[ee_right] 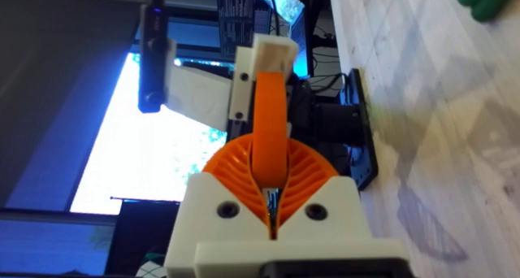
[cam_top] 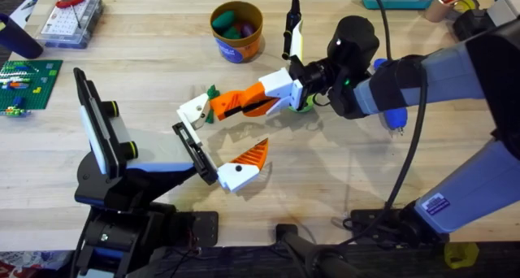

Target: Pick up the gripper from the table and insert it into the empty holder that is missing its gripper. Then pick up a screw, insert it into the mounting hole, and use the screwdriver to tighten it. Finally, clean up the table by picking up the vegetable and placing it into the bucket.

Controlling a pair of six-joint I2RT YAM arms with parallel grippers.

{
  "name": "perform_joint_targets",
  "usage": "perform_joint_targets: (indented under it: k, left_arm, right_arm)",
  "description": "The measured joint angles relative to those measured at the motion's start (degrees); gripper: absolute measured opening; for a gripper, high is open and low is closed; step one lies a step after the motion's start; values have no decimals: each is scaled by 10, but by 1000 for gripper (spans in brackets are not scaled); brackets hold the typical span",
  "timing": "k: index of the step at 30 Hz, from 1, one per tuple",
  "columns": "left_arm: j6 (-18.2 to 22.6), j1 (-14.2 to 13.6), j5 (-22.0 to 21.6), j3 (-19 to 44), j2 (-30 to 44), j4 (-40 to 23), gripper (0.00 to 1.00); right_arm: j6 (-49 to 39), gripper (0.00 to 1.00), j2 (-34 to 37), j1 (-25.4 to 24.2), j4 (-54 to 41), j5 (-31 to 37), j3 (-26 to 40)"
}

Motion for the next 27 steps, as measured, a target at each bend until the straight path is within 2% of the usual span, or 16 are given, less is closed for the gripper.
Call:
perform_joint_targets:
  k: [13, 19, 27]
  left_arm:
    - [0, 0, -2, 2, 3, 5, 987]
    - [0, 0, -1, 2, 4, 5, 987]
    - [0, 0, 0, 2, 3, 5, 987]
  right_arm:
    - [0, 11, 0, -10, -6, 0, 0]
    - [12, 11, 0, -14, 92, 0, -1]
    - [35, 11, 0, -14, 155, 0, -27]
